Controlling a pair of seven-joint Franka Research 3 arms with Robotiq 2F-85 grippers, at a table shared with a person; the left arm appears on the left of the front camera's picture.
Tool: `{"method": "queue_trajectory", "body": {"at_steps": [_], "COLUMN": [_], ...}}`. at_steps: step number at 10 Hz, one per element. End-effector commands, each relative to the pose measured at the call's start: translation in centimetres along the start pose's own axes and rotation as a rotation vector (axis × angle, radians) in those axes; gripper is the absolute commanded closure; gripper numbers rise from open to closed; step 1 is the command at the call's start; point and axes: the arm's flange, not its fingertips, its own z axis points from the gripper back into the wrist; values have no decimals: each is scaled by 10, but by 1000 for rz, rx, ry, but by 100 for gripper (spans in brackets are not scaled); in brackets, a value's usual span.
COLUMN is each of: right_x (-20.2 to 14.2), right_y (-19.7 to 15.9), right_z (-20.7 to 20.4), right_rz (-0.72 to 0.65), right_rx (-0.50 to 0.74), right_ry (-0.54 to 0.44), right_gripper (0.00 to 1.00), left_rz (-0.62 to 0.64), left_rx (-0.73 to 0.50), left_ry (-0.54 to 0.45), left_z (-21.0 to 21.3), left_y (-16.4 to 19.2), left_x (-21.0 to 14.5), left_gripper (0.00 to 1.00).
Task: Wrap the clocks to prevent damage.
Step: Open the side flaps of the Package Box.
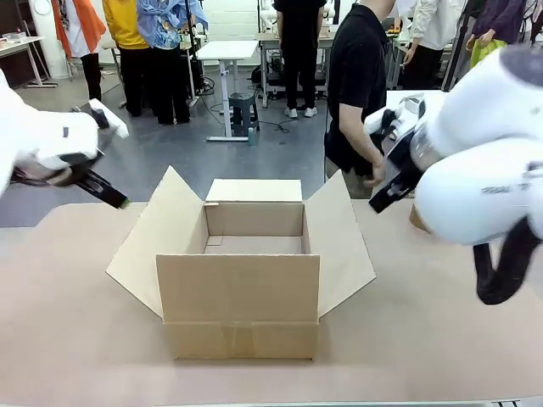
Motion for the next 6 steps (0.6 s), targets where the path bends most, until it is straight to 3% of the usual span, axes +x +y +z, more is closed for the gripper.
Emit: {"method": "queue_trajectory", "body": {"at_steps": [1, 3, 4, 6], "right_x": [-5, -8, -10, -7], "right_y": [26, 49, 51, 34], "right_z": [83, 137, 133, 127], "right_rz": [18, 38, 0, 42], "right_rx": [-41, -107, -140, -73], "right_ry": [-8, -17, 0, -33], "right_gripper": [0, 0, 0, 0], "left_rz": [-45, -55, -53, -25], "left_rx": [-8, 1, 23, 12], "left_ry": [9, -18, 2, -19], "left_z": [57, 107, 111, 90], "left_y": [12, 20, 13, 19], "left_x": [-3, -13, -15, -6], "left_gripper": [0, 0, 0, 0]}}
